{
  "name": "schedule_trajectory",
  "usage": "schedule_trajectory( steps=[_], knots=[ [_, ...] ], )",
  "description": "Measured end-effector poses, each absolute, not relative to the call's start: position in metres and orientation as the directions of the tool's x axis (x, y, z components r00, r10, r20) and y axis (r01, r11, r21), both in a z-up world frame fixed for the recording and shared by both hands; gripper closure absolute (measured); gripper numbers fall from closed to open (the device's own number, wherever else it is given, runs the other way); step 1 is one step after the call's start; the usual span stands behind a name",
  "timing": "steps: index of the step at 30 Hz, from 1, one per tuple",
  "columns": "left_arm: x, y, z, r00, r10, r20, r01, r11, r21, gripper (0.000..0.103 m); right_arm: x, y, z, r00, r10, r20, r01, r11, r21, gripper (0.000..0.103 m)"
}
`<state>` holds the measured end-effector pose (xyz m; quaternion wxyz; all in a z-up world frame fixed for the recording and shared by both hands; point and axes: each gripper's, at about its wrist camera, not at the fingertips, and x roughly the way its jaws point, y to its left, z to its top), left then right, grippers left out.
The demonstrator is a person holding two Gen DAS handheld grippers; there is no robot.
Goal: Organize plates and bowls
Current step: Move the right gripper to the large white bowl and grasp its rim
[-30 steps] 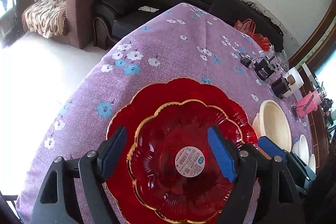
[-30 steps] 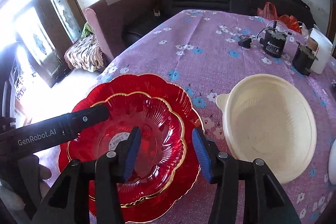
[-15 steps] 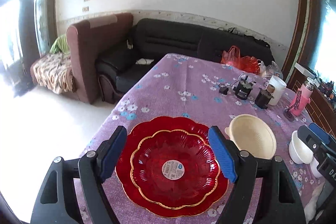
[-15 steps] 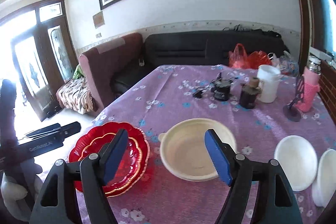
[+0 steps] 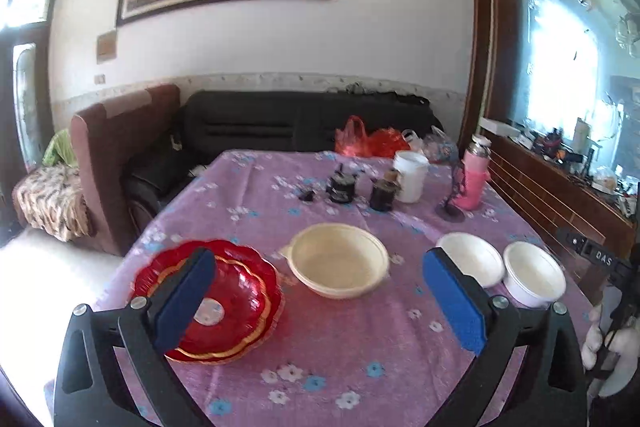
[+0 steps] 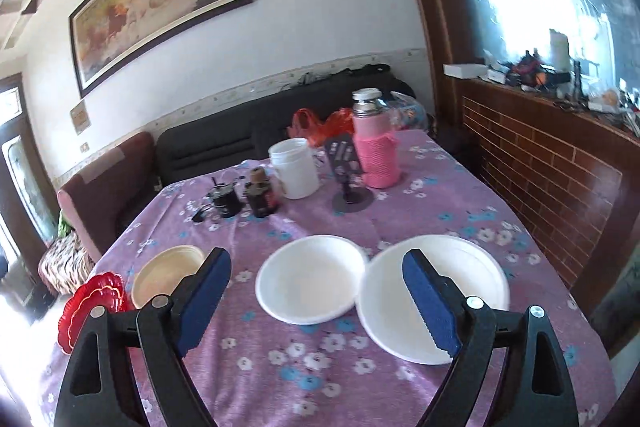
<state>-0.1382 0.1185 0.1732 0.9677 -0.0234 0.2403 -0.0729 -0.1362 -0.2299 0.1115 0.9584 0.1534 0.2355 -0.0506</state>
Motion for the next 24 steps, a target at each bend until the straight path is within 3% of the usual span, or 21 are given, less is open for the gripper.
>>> schedule_trajectory(
  steps=[7,12,21,23,24],
  knots=[
    [-0.125,0.096,0.128,0.764,-0.258,-0.592,0.187,0.966,-0.179,0.0,-0.162,-0.294,0.097,0.866,-0.087,-0.493,0.281,0.9,0.335,0.013],
    [-0.123,0.098,0.118,0.748,-0.257,-0.612,0.174,0.966,-0.192,0.0,-0.159,-0.319,0.086,0.839,-0.132,-0.528,0.344,0.881,0.325,0.013],
    [-0.117,0.101,0.106,0.718,-0.275,-0.639,0.159,0.959,-0.234,0.0,-0.115,-0.357,0.03,0.714,-0.104,-0.692,0.46,0.815,0.353,0.013],
    [-0.116,0.101,0.104,0.713,-0.277,-0.645,0.158,0.959,-0.236,0.0,-0.106,-0.361,0.022,0.697,-0.096,-0.711,0.472,0.807,0.355,0.018],
    [-0.116,0.102,0.103,0.709,-0.278,-0.648,0.156,0.958,-0.24,0.0,-0.1,-0.363,0.018,0.687,-0.085,-0.722,0.475,0.804,0.357,0.026]
  ],
)
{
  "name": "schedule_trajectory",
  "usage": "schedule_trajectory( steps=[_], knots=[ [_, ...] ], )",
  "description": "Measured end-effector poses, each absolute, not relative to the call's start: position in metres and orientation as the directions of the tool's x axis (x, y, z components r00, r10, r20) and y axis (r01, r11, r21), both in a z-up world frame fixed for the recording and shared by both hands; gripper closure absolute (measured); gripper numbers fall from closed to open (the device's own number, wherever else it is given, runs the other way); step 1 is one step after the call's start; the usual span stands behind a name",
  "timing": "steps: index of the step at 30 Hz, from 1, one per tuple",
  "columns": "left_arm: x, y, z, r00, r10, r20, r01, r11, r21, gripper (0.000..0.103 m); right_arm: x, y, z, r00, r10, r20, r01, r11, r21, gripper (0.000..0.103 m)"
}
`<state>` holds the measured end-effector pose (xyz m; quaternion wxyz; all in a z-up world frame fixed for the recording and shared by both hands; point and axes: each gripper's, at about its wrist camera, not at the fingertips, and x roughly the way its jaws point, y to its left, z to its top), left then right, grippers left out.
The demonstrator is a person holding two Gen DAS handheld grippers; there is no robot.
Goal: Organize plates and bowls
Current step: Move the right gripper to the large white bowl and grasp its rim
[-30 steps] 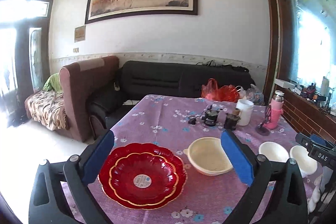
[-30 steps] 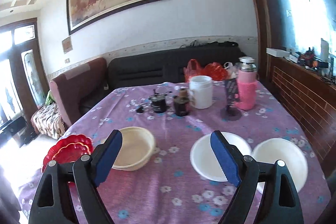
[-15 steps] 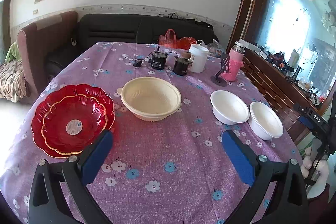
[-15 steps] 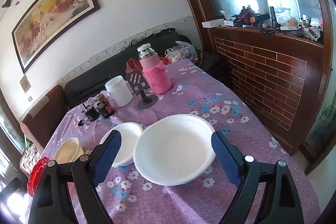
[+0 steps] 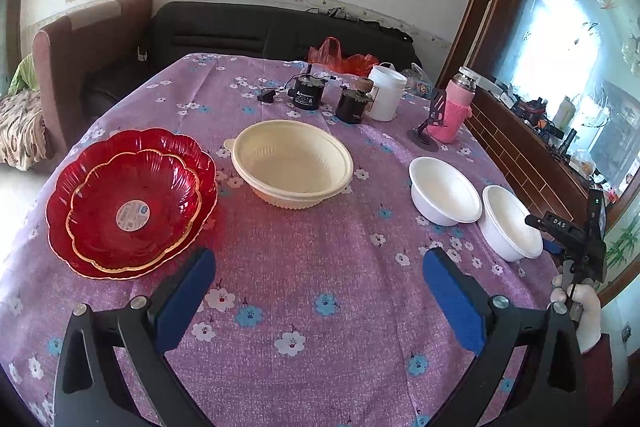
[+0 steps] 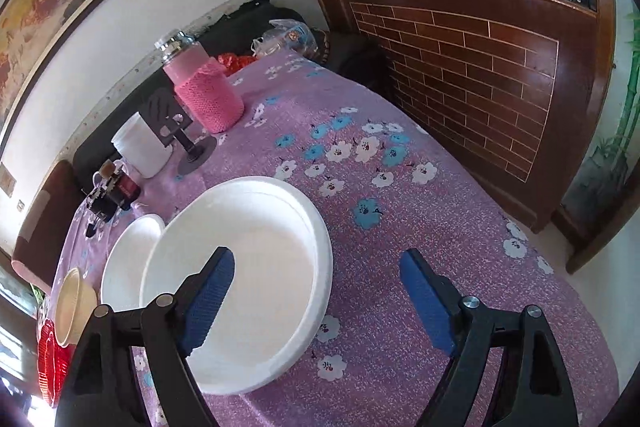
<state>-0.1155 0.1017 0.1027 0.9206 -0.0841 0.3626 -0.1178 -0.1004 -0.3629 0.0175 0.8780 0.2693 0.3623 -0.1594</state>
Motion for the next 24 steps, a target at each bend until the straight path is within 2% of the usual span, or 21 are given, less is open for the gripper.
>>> schedule_trajectory(
  steps=[1,2,3,4,9,14,17,20,24],
  knots=[
    [-0.115,0.102,0.102,0.707,-0.28,-0.65,0.155,0.957,-0.245,0.0,-0.096,-0.364,0.014,0.679,-0.075,-0.73,0.476,0.802,0.36,0.044],
    [-0.115,0.103,0.102,0.704,-0.284,-0.651,0.155,0.956,-0.25,0.0,-0.092,-0.366,0.01,0.672,-0.049,-0.739,0.471,0.799,0.375,0.057],
    [-0.114,0.103,0.102,0.702,-0.286,-0.652,0.154,0.955,-0.252,0.0,-0.088,-0.369,0.005,0.66,-0.008,-0.751,0.464,0.791,0.399,0.08],
    [-0.114,0.103,0.101,0.701,-0.286,-0.653,0.154,0.955,-0.254,0.0,-0.087,-0.371,0.001,0.656,0.022,-0.755,0.458,0.783,0.421,0.087],
    [-0.11,0.104,0.096,0.687,-0.3,-0.661,0.153,0.95,-0.272,0.0,-0.102,-0.368,0.001,0.665,0.117,-0.737,0.397,0.781,0.482,0.091],
    [-0.106,0.1,0.088,0.662,-0.332,-0.672,0.166,0.939,-0.301,0.0,-0.116,-0.352,0.0,0.63,0.325,-0.706,0.246,0.778,0.578,0.091],
    [-0.105,0.096,0.084,0.65,-0.345,-0.677,0.175,0.935,-0.309,0.0,-0.118,-0.316,-0.002,0.54,0.49,-0.684,0.079,0.78,0.621,0.091],
    [-0.105,0.091,0.081,0.636,-0.354,-0.686,0.186,0.933,-0.31,0.0,-0.119,-0.274,0.002,0.493,0.543,-0.68,-0.04,0.795,0.606,0.088],
    [-0.107,0.088,0.076,0.61,-0.371,-0.7,0.198,0.927,-0.319,0.0,-0.114,-0.246,0.005,0.477,0.636,-0.607,-0.096,0.724,0.683,0.079]
  ],
)
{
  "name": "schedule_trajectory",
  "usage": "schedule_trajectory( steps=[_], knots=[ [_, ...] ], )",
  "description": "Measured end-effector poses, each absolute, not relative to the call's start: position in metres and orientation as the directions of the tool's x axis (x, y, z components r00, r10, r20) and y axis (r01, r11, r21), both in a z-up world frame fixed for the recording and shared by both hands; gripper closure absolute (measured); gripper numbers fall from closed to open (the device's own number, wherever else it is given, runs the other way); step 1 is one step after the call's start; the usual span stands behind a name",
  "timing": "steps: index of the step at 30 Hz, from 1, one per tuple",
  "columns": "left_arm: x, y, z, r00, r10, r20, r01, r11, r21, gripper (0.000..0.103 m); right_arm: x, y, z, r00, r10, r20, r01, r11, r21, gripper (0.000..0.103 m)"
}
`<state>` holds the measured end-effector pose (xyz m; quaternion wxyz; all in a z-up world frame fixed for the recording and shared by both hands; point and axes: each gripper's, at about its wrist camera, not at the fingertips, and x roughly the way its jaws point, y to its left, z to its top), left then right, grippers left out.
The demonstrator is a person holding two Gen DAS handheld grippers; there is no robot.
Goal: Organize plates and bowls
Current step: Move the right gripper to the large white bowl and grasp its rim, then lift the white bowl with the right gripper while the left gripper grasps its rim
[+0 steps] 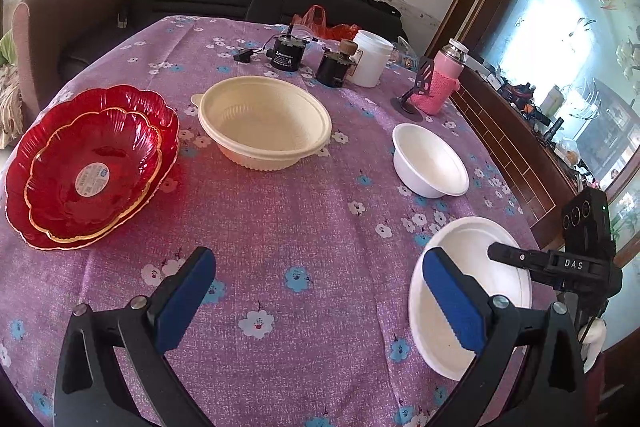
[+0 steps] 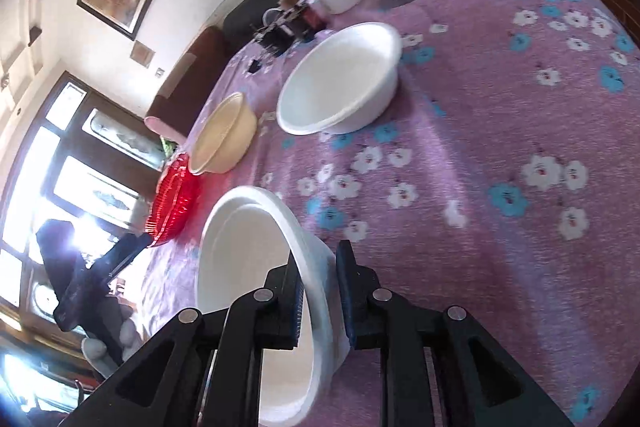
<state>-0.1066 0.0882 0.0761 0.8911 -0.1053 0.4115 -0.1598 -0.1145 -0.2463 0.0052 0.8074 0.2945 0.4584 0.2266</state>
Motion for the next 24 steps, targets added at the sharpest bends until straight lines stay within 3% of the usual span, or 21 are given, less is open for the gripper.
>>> schedule_trajectory(
  steps=[3,9,11,15,24],
  knots=[
    [-0.107,0.088,0.073,0.607,-0.366,-0.706,0.198,0.929,-0.311,0.0,-0.109,-0.24,0.004,0.468,0.708,-0.529,-0.101,0.638,0.763,0.071],
    [-0.108,0.083,0.069,0.599,-0.367,-0.712,0.208,0.93,-0.304,0.0,-0.105,-0.23,0.007,0.471,0.736,-0.486,-0.116,0.598,0.793,0.065],
    [-0.108,0.082,0.067,0.596,-0.366,-0.715,0.21,0.93,-0.302,0.0,-0.105,-0.229,0.011,0.486,0.72,-0.495,-0.119,0.616,0.779,0.065],
    [-0.106,0.082,0.064,0.586,-0.367,-0.722,0.205,0.93,-0.305,0.0,-0.109,-0.235,0.022,0.571,0.618,-0.54,-0.089,0.7,0.708,0.055],
    [-0.099,0.092,0.078,0.616,-0.36,-0.7,0.191,0.931,-0.311,0.0,-0.101,-0.263,0.047,0.656,0.494,-0.571,-0.015,0.764,0.645,0.055]
  ],
)
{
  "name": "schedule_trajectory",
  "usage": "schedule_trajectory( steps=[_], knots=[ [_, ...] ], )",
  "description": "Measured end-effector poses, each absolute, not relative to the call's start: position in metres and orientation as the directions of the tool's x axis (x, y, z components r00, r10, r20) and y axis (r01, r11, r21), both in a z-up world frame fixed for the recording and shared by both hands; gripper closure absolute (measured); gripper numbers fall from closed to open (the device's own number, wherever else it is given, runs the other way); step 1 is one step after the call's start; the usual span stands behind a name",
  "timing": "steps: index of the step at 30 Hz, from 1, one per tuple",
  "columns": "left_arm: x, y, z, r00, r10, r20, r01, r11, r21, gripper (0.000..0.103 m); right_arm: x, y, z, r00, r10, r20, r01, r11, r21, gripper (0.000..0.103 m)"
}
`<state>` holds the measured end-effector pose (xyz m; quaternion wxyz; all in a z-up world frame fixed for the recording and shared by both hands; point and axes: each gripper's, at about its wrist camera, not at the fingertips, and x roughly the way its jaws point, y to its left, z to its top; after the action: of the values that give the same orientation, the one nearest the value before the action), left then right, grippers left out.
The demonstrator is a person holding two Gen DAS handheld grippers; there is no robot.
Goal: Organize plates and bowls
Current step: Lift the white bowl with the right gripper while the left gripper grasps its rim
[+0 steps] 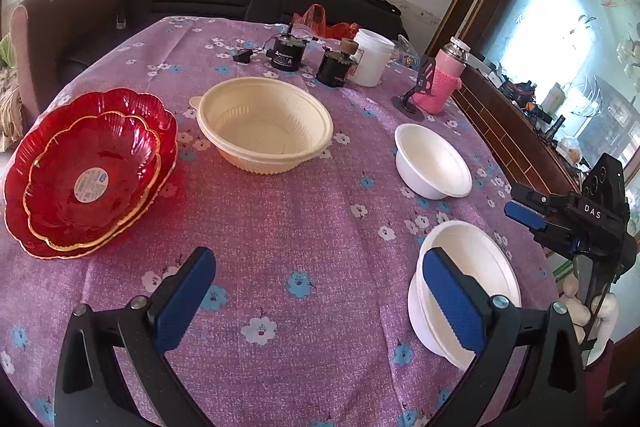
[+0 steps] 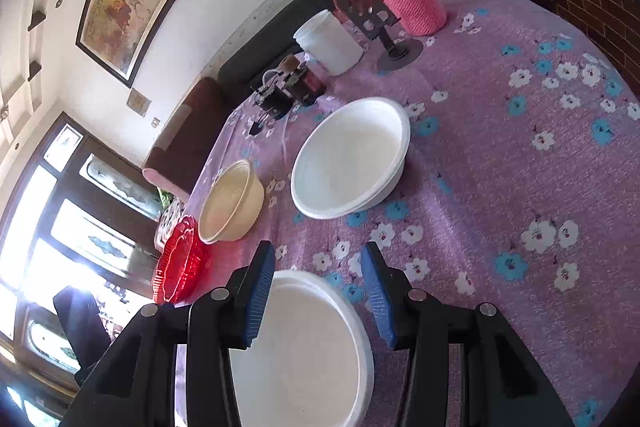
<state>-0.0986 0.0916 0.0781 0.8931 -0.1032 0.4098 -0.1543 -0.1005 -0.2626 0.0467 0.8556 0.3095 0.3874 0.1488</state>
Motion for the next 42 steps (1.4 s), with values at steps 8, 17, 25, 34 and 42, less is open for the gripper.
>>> schedule_trajectory(
  steps=[8,17,25,34,42],
  knots=[
    [-0.086,0.12,0.081,0.637,-0.32,-0.702,0.099,0.936,-0.337,0.0,-0.079,-0.25,0.064,0.686,0.444,-0.577,-0.017,0.802,0.597,0.054],
    [-0.048,0.073,0.098,0.6,-0.356,-0.717,0.177,0.933,-0.315,0.0,-0.038,-0.269,0.042,0.713,0.222,-0.665,0.172,0.864,0.473,0.051],
    [0.024,0.001,0.085,0.478,-0.371,-0.796,0.251,0.926,-0.281,0.0,-0.009,-0.28,0.024,0.683,0.342,-0.645,0.122,0.817,0.563,0.051],
    [0.085,-0.055,0.049,0.36,-0.38,-0.852,0.305,0.911,-0.278,0.019,0.007,-0.28,0.0,0.607,0.413,-0.679,0.08,0.818,0.57,0.051],
    [0.107,-0.09,0.018,0.254,-0.383,-0.888,0.359,0.89,-0.281,0.039,0.008,-0.283,-0.005,0.615,0.411,-0.673,0.095,0.809,0.58,0.063]
  ],
)
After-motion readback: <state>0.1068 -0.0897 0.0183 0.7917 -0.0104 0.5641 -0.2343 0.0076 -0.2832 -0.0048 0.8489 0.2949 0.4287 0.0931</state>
